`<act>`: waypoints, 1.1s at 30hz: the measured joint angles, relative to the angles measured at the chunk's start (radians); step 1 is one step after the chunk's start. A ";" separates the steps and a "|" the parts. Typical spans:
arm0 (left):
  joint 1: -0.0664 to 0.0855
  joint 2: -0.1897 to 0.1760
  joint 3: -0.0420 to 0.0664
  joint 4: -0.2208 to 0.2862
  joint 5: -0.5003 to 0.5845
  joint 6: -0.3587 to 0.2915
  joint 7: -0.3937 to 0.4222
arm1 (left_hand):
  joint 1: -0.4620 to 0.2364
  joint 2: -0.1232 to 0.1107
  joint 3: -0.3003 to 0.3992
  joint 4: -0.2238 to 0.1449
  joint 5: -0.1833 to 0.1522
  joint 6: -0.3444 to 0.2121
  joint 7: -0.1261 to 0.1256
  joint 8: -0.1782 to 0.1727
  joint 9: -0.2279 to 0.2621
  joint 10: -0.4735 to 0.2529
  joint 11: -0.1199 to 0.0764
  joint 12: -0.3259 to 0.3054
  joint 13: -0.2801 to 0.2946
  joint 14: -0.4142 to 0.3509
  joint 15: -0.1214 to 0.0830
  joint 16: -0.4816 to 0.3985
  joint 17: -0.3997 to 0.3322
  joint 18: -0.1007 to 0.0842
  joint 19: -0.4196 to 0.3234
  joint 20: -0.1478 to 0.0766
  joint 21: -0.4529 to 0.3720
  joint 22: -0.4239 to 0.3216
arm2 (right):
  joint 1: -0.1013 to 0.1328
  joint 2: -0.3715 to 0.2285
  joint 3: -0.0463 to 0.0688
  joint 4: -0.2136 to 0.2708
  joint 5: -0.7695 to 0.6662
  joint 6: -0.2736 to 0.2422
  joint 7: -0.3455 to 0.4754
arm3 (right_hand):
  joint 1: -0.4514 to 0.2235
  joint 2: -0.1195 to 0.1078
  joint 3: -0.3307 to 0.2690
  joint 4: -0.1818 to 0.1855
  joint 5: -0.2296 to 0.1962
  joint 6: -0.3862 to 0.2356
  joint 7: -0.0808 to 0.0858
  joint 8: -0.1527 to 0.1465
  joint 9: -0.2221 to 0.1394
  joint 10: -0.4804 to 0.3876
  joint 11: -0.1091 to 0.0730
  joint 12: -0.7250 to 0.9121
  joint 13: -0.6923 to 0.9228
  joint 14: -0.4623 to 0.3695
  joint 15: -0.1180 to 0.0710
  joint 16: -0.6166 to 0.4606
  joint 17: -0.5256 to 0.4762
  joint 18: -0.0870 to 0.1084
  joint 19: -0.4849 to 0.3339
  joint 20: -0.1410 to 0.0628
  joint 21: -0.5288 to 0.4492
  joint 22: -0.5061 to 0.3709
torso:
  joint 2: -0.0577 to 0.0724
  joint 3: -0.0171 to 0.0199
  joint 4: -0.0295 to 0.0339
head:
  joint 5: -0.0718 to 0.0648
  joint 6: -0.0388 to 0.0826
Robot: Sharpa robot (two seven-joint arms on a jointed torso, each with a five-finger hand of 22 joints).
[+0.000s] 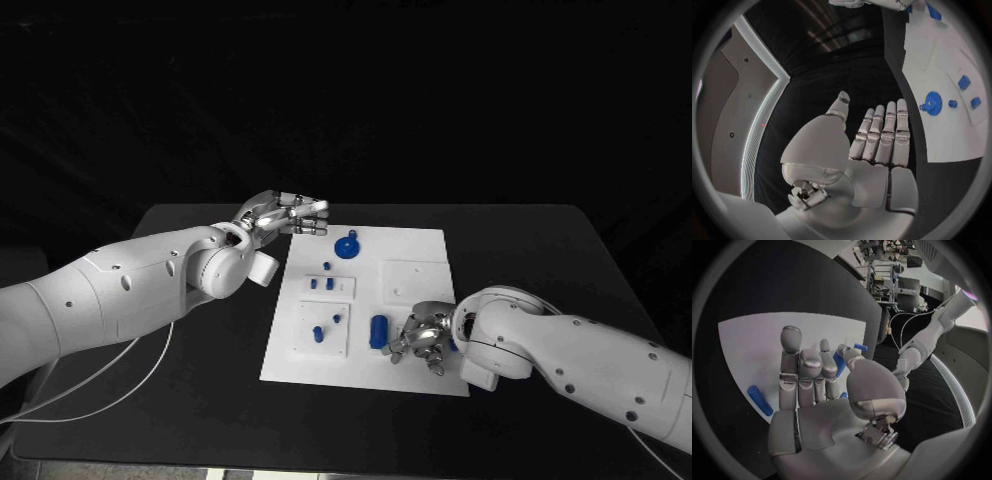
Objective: Assemble the parts on the task board
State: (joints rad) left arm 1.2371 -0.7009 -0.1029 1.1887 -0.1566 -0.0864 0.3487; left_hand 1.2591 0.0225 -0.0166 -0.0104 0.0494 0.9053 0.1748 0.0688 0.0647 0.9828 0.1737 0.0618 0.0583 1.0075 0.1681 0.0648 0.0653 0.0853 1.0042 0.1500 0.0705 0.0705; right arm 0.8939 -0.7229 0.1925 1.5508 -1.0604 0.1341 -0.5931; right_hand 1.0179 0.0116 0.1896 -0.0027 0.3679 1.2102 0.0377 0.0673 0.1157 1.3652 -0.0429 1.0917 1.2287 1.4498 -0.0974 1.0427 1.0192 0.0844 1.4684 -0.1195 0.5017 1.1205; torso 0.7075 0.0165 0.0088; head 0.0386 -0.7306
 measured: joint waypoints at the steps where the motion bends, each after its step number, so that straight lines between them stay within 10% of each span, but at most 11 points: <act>1: 0.000 0.000 0.000 0.000 0.000 0.000 0.000 | 0.000 0.000 0.000 0.000 0.000 0.000 0.000 0.000 0.000 0.000 0.000 0.000 0.000 0.000 0.000 0.000 0.000 0.000 0.000 0.000 0.000 0.000 | 0.000 0.000 0.000 0.000 0.000 0.000 0.001 | -0.003 0.003 -0.002 0.002 0.000 0.000 0.000 0.000 0.000 0.000 0.000 0.000 0.000 0.000 0.000 0.000 0.000 0.000 0.000 0.000 0.000 0.000 | 0.000 0.0000 0.0001 | 0.000 0.000; 8: 0.000 0.000 0.000 0.001 0.000 0.001 -0.001 | 0.000 0.000 0.000 0.000 0.000 0.000 0.000 0.000 0.000 0.000 0.000 0.000 0.000 0.000 0.000 0.000 0.000 0.000 0.000 0.000 0.000 0.000 | 0.000 -0.003 0.000 -0.005 0.004 0.014 0.006 | -0.061 -0.014 0.196 -0.028 0.058 0.000 0.000 0.000 0.001 0.000 0.000 -0.004 0.002 -0.003 -0.001 0.000 -0.002 0.000 -0.004 -0.004 0.000 -0.001 | 0.000 0.0000 -0.0002 | 0.002 -0.001; 13: 0.000 0.000 0.000 0.001 0.000 0.002 -0.001 | 0.000 0.000 0.000 0.000 0.000 0.000 0.000 0.000 0.000 0.000 0.000 0.000 0.000 0.000 0.000 0.000 0.000 0.000 0.000 0.000 0.000 0.000 | 0.000 -0.004 0.000 -0.005 0.011 0.030 0.014 | -0.083 -0.025 0.230 -0.043 0.070 0.000 0.000 0.000 0.005 0.000 0.000 -0.004 0.003 -0.004 -0.001 -0.001 -0.002 0.000 -0.004 -0.004 0.000 -0.001 | 0.001 0.0001 -0.0007 | 0.003 -0.002; 24: 0.000 0.000 0.000 0.002 0.000 0.004 -0.002 | 0.000 0.000 0.000 0.000 0.000 0.000 0.000 0.000 0.000 0.000 0.000 0.000 0.000 0.000 0.000 0.000 0.000 0.000 0.000 0.000 0.000 0.000 | -0.001 -0.005 0.000 0.008 0.030 0.040 0.038 | -0.044 -0.002 0.020 -0.038 0.025 0.000 0.000 0.000 0.008 0.000 0.000 -0.004 0.006 -0.004 0.000 -0.004 0.001 0.000 -0.004 -0.004 0.000 0.000 | 0.000 0.0009 -0.0001 | 0.003 -0.003; 33: 0.000 0.000 0.000 0.002 0.000 0.006 -0.003 | 0.000 0.000 0.000 0.000 0.000 0.000 0.000 0.000 0.000 0.000 0.000 0.000 0.000 0.000 0.000 0.000 0.000 0.000 0.000 0.000 0.000 0.000 | -0.002 -0.002 0.000 0.011 0.031 0.016 0.037 | -0.034 0.019 -0.035 0.002 -0.056 0.000 0.000 0.000 0.008 0.000 0.000 0.000 0.010 -0.004 0.000 -0.004 0.002 0.000 -0.004 -0.004 0.000 0.001 | 0.000 0.0007 -0.0002 | 0.003 -0.003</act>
State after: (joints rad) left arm 1.2371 -0.7012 -0.1029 1.1903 -0.1563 -0.0805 0.3458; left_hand 1.2591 0.0225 -0.0166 -0.0104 0.0494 0.9054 0.1748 0.0688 0.0647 0.9828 0.1737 0.0618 0.0583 1.0076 0.1680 0.0648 0.0653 0.0853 1.0042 0.1499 0.0705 0.0705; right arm 0.8924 -0.7244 0.1925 1.5618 -1.0295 0.1503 -0.5559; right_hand 0.9840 0.0308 0.1543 -0.0010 0.3119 1.2101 0.0378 0.0673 0.1240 1.3656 -0.0432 1.0921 1.2382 1.4463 -0.0977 1.0387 1.0209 0.0845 1.4646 -0.1230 0.5016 1.1218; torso 0.7075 0.0172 0.0086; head 0.0418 -0.7340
